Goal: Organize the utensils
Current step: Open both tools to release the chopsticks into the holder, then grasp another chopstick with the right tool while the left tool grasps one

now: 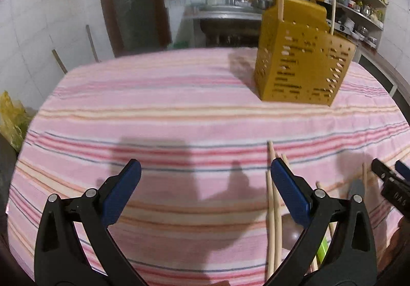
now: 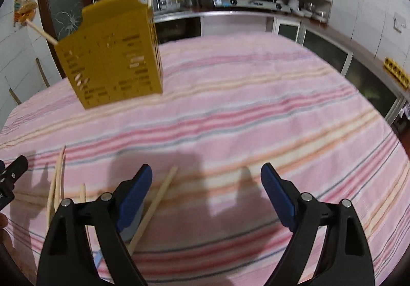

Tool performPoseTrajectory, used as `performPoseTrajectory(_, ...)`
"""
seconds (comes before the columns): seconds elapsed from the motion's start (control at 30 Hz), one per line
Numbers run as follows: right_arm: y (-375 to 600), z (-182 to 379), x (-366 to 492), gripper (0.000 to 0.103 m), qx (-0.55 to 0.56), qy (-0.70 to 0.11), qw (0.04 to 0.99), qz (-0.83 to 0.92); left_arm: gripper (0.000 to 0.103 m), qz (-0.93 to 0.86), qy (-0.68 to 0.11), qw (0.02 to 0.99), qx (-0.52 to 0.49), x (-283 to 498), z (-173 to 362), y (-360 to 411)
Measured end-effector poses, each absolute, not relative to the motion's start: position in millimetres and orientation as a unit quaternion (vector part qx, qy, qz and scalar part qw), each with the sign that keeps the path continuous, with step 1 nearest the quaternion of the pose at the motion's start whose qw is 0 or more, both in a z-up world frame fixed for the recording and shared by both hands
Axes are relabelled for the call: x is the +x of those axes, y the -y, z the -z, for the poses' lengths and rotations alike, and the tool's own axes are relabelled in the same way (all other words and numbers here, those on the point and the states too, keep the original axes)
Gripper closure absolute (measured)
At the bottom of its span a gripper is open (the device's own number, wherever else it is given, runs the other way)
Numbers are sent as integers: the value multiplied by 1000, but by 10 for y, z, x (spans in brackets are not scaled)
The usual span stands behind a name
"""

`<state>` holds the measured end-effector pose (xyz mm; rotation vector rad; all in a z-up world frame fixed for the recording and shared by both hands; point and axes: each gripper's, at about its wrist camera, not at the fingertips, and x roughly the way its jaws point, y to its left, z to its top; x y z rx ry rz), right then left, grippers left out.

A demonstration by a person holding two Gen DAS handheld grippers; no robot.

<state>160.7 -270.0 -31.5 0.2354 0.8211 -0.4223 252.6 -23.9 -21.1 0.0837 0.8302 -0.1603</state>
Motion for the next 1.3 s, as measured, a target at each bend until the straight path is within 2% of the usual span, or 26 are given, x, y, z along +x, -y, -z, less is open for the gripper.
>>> performPoseTrajectory(0.1,2623,364,1595,20,112,-401,885,206,5,87,-416,905,28,2530,268,264)
performPoseTrajectory(0.17,2580,404,1598,37,120,-409,882,202,5,87,-415,905,30,2507,287,288)
performPoseTrajectory(0.23,2540,440,1625,47,128,-419,877,197,5,91,-410,907,32,2486,297,307)
performPoseTrajectory(0.3,2491,465,1655,51,127,-424,874,201,5,96,-408,907,32,2477,296,338)
performPoseTrajectory(0.37,2439,466,1684,62,124,-425,873,202,5,100,-406,908,35,2469,289,357)
performPoseTrajectory(0.57,2385,472,1805,83,129,-436,869,196,6,109,-410,905,37,2487,308,377)
performPoseTrajectory(0.63,2401,470,1813,88,126,-437,870,189,9,112,-414,903,35,2503,314,374)
performPoseTrajectory(0.83,2533,447,1852,89,133,-434,879,145,12,116,-427,896,33,2550,363,417)
performPoseTrajectory(0.93,2544,440,1914,96,106,-438,883,129,14,121,-430,894,41,2537,381,478)
performPoseTrajectory(1.1,2564,448,1987,96,90,-443,886,106,15,124,-436,890,47,2531,400,579)
performPoseTrajectory(1.3,2617,470,1928,96,109,-434,889,98,27,126,-450,883,55,2586,490,682)
